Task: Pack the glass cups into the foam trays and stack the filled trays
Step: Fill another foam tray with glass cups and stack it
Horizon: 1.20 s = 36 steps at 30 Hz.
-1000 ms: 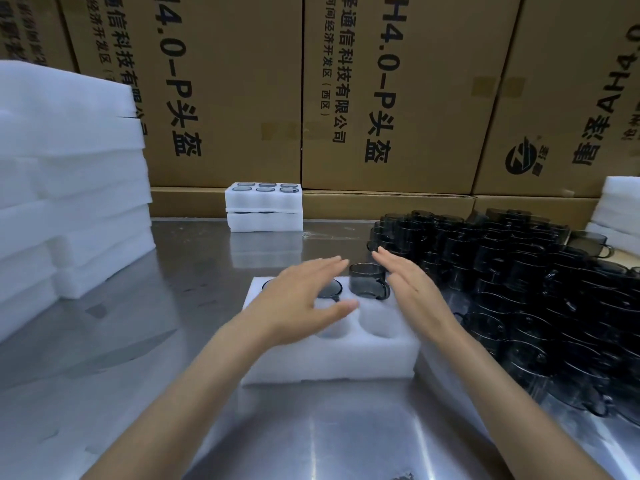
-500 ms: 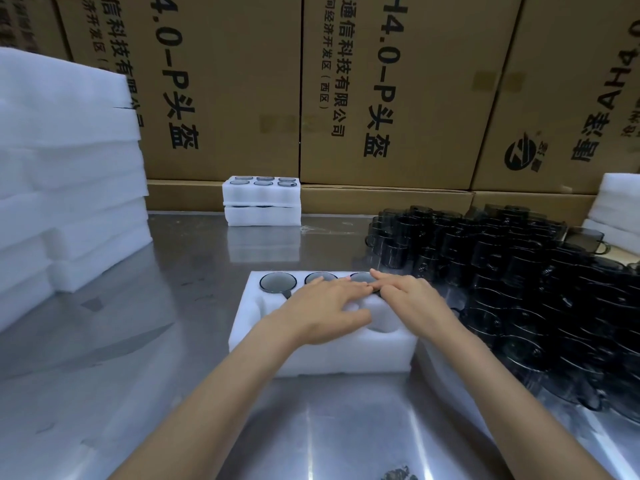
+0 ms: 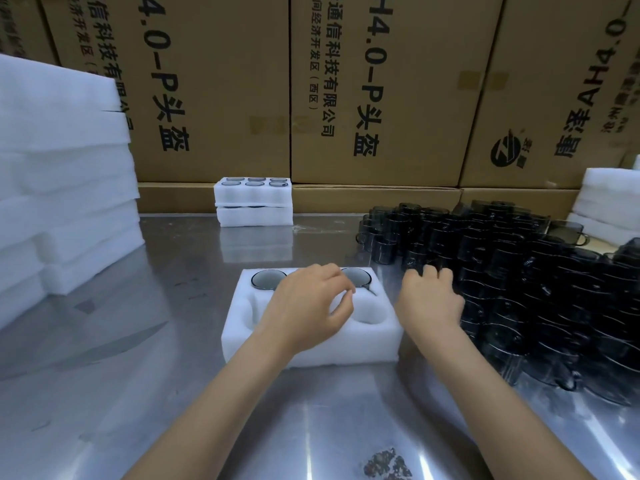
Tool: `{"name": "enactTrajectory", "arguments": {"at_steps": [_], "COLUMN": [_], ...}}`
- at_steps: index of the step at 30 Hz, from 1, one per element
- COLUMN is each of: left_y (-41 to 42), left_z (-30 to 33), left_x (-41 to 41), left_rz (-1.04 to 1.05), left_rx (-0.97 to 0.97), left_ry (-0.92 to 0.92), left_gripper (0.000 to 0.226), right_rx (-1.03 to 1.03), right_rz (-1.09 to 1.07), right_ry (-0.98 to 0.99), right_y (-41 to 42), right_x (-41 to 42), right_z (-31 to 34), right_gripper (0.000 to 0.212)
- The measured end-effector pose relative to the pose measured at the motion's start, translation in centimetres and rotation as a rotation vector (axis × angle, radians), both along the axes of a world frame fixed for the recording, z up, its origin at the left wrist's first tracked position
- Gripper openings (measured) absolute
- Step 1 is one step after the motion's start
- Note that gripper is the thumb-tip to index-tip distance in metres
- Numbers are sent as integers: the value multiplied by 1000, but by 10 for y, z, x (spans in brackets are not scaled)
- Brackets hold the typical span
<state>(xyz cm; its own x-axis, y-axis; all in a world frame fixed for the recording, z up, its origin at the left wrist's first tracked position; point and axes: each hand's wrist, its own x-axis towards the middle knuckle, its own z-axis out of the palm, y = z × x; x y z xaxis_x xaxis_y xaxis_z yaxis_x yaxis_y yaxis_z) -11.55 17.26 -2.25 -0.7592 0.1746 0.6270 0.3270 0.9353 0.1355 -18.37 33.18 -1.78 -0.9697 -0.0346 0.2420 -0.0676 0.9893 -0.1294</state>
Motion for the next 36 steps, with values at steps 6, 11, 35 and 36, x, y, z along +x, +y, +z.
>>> {"name": "enactTrajectory", "arguments": {"at_steps": [6,11,35,36], "left_y": [2,4,-54,-61], "left_z": [1,1,-17,-20], "left_x": [2,5,54,56], "left_rz": [0,-18,-30,-39], "left_rx": [-6,-7,285,371], "left_ry": [22,41,220,199], "left_gripper": [23,21,41,51], "right_rx": [36,-54,-691,-683], "right_rz": [57,179,842,870], "right_ry": [-71,73,461,443], "right_y": [6,8,-49,-59], "right_x": [-1,-6,40,46], "right_z": [-3,-1,7,7], "right_gripper": [36,38,57,57]}}
